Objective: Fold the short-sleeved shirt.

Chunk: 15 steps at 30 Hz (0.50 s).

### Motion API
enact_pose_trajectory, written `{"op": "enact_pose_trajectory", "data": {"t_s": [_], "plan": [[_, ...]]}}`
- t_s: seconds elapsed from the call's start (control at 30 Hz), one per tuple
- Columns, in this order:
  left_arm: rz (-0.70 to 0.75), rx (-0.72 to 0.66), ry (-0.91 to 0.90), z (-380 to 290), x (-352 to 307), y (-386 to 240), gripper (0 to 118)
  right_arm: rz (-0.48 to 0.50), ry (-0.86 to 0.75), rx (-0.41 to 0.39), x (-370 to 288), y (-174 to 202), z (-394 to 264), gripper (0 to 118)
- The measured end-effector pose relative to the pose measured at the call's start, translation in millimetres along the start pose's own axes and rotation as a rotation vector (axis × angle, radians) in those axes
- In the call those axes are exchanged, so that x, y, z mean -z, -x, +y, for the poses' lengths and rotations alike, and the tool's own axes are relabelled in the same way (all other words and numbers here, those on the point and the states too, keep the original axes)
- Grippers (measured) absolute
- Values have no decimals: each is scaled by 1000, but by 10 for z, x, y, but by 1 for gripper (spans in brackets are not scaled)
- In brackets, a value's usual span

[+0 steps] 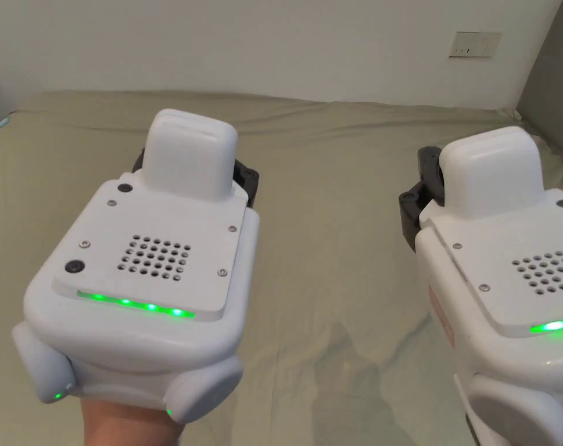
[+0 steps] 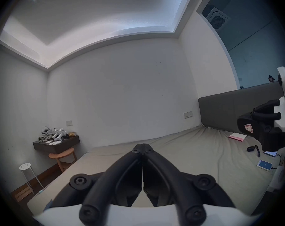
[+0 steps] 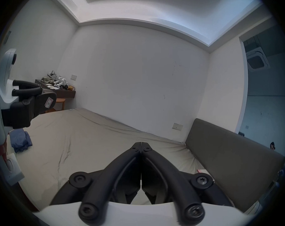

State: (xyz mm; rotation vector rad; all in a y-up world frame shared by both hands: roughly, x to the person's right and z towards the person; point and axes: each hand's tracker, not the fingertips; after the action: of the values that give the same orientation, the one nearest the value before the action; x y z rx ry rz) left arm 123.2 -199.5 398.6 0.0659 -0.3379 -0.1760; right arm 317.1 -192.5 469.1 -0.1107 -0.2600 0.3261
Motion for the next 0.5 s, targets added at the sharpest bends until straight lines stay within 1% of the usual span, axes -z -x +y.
{"op": "enact_pose_trajectory", "data": {"t_s": [0.07,0.2,0.33,0.5], "plan": [[-4,-1,11,-58,10,1,0,12,15,23,-1,7,-68,2],[2,29,21,-69,17,17,0,10,34,-15,35,61,-125,2],[8,-1,12,-35,7,40,0,12,21,0,32,44,-75,2],[20,4,10,-22,1,32,0,7,7,0,30,46,-46,2]]}}
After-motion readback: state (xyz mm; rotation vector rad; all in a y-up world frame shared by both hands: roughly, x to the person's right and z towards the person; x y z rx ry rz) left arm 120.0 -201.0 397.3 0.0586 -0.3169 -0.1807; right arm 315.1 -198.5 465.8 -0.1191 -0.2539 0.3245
